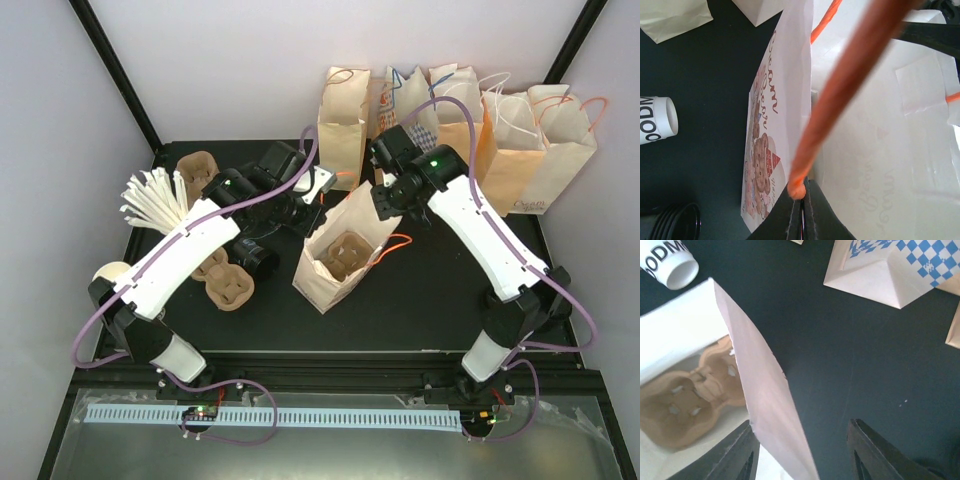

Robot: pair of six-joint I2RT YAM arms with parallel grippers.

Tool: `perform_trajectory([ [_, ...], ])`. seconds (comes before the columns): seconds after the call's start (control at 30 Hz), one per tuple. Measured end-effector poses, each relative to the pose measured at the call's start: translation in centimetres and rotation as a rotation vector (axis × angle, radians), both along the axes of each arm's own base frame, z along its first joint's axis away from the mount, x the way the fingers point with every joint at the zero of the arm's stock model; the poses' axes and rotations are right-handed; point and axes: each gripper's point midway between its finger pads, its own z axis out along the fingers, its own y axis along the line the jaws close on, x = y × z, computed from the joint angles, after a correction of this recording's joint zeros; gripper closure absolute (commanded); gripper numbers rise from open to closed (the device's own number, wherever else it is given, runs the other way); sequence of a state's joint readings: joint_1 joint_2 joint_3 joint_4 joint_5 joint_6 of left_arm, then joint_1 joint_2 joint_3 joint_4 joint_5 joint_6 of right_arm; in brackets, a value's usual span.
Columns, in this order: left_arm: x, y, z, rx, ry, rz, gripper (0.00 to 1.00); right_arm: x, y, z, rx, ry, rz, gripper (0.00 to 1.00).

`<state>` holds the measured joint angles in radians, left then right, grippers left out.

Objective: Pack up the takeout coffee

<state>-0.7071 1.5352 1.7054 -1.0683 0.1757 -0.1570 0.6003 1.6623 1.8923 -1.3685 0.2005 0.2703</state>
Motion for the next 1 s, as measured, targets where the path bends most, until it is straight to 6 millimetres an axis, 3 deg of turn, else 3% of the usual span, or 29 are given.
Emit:
perform_trajectory([
  [0.2,0.2,-0.2,-0.2,0.003,0.003,0.001,0.99,0.7,0.0,-0.9,-0.019,0.016,-0.001,0.53],
  [0.4,0.5,-0.5,-0.5,-0.002,0.017,0.014,0.98,1.9,-0.6,-0.1,-0.028,-0.02,-0.032,0.49],
  [0.87,3.8,-3.8,-0.3,-0.12,0.095,0.116,0.98,9.3,-4.6,0.5,-0.038,-0.08,-0.227,0.44],
  [1.0,5.5,-4.3,-0.4,-0.168,0.104,0.168,0.98,10.3,-5.2,2.0,-0.007,-0.124,-0.263,0.42],
])
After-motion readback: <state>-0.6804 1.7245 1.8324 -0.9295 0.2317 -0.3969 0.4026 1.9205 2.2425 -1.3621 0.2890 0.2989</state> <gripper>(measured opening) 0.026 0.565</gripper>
